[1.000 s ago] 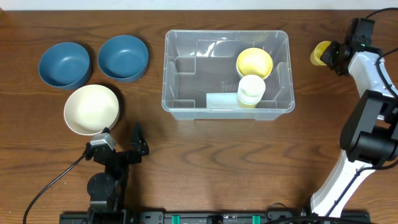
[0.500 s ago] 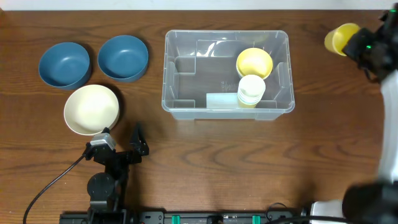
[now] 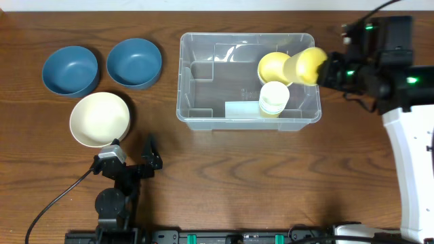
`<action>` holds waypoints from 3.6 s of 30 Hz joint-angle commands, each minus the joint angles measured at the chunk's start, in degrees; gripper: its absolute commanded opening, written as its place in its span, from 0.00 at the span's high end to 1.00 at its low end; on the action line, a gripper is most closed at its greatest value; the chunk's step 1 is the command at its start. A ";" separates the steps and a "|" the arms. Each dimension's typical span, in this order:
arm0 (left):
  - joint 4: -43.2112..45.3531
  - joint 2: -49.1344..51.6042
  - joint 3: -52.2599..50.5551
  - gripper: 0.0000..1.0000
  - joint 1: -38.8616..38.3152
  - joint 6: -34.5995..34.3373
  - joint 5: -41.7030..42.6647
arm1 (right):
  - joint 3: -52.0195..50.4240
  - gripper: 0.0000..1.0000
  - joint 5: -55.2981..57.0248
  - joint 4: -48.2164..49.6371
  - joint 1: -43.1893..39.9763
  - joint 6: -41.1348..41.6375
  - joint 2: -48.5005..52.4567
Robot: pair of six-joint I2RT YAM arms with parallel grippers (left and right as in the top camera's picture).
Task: Pack container
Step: 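Carry the yellow cup and stack it onto the cup stack, then retract the right gripper to the right side of the table, then move the left gripper over the cream bowl and lower toward it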
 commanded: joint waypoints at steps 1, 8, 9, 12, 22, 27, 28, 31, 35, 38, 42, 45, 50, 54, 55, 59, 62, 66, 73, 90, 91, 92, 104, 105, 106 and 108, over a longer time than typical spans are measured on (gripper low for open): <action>-2.19 -0.33 -1.05 0.02 -0.09 0.96 -1.70 | -0.74 0.99 3.06 -0.13 3.02 -1.05 0.46; -2.19 -0.35 -1.05 0.02 -0.09 0.96 -1.70 | -2.49 0.99 5.53 -0.37 4.83 -0.85 2.78; -2.19 -0.35 -1.05 0.02 -0.09 0.96 -1.70 | -3.06 0.99 5.53 -0.37 4.94 -0.63 3.08; -2.19 -0.35 -1.05 0.02 -0.09 0.96 -1.68 | -5.18 0.99 5.55 0.13 5.29 -0.63 3.48; -2.19 -0.35 -1.05 0.02 -0.09 0.96 -1.68 | -11.58 0.99 4.94 6.36 5.66 -0.66 3.63; -2.19 -0.35 -1.05 0.02 -0.09 0.96 -1.68 | -13.70 0.80 4.87 9.55 6.51 -0.66 3.63; -2.19 -0.35 -1.05 0.02 -0.09 0.96 -1.68 | -13.73 0.67 4.87 9.86 6.58 -0.68 3.63; -2.19 -0.35 -1.05 0.02 -0.09 0.96 -1.68 | -13.73 0.38 4.85 10.69 6.86 -1.05 3.63; -2.19 -0.35 -1.05 0.02 -0.09 0.96 -1.68 | -13.73 0.33 4.11 11.06 6.91 -1.22 3.63; -2.19 -0.35 -1.05 0.02 -0.09 0.96 -1.68 | -13.35 0.30 0.55 12.00 6.67 -1.33 3.48; -2.19 -0.35 -1.05 0.02 -0.09 0.96 -1.68 | -11.47 0.26 -0.04 11.63 5.22 0.81 1.97; -2.19 -0.35 -1.05 0.02 -0.09 0.96 -1.68 | -10.32 0.22 -0.02 11.69 2.19 2.67 0.33; -2.19 -0.35 -1.05 0.02 -0.09 0.96 -1.70 | -9.84 0.06 0.04 11.19 -5.92 3.23 -0.55; -2.19 -0.35 -1.05 0.02 -0.09 0.96 -1.68 | -9.88 0.01 3.91 9.62 -10.58 3.23 0.39; -2.19 -0.35 -1.05 0.02 -0.09 0.94 -1.68 | -9.90 0.01 4.74 9.25 -11.47 3.21 0.85; -2.16 -0.35 -1.05 0.02 -0.09 0.96 -1.68 | -9.92 0.01 7.52 6.27 -12.35 2.97 2.29; -2.16 -0.35 -1.05 0.02 -0.09 1.07 -1.77 | -9.94 0.01 13.18 4.79 -12.39 3.06 3.48; -2.10 -0.35 -1.05 0.02 -0.09 1.46 -1.99 | -9.94 0.01 17.46 3.34 -12.46 3.04 5.05; -2.05 -0.35 -1.05 0.02 -0.09 1.33 -1.68 | -9.97 0.01 26.38 0.04 -15.65 9.68 5.55; -20.72 6.27 18.71 0.02 -0.09 -8.46 -1.33 | -9.97 0.01 26.12 -2.10 -18.62 12.85 5.55; -22.58 8.35 21.75 0.02 -0.09 -7.34 -1.60 | -9.97 0.01 26.12 -2.08 -18.62 12.85 5.55; -24.81 11.32 25.64 0.02 -0.09 -5.95 -1.75 | -9.97 0.01 26.12 -2.08 -18.67 12.85 5.55; -58.29 56.94 70.20 0.02 -0.09 8.07 -1.36 | -9.97 0.01 26.12 -2.08 -18.64 12.85 5.55; -58.12 59.43 71.38 0.02 -0.09 8.07 -1.36 | -9.97 0.01 26.12 -2.08 -18.64 12.85 5.55; -57.37 61.77 71.95 0.02 -0.09 8.46 -1.49 | -9.97 0.01 26.12 -2.08 -18.64 12.85 5.55; -54.51 66.84 71.93 0.02 -0.09 10.58 -1.49 | -9.97 0.01 26.12 -2.10 -18.67 12.85 5.55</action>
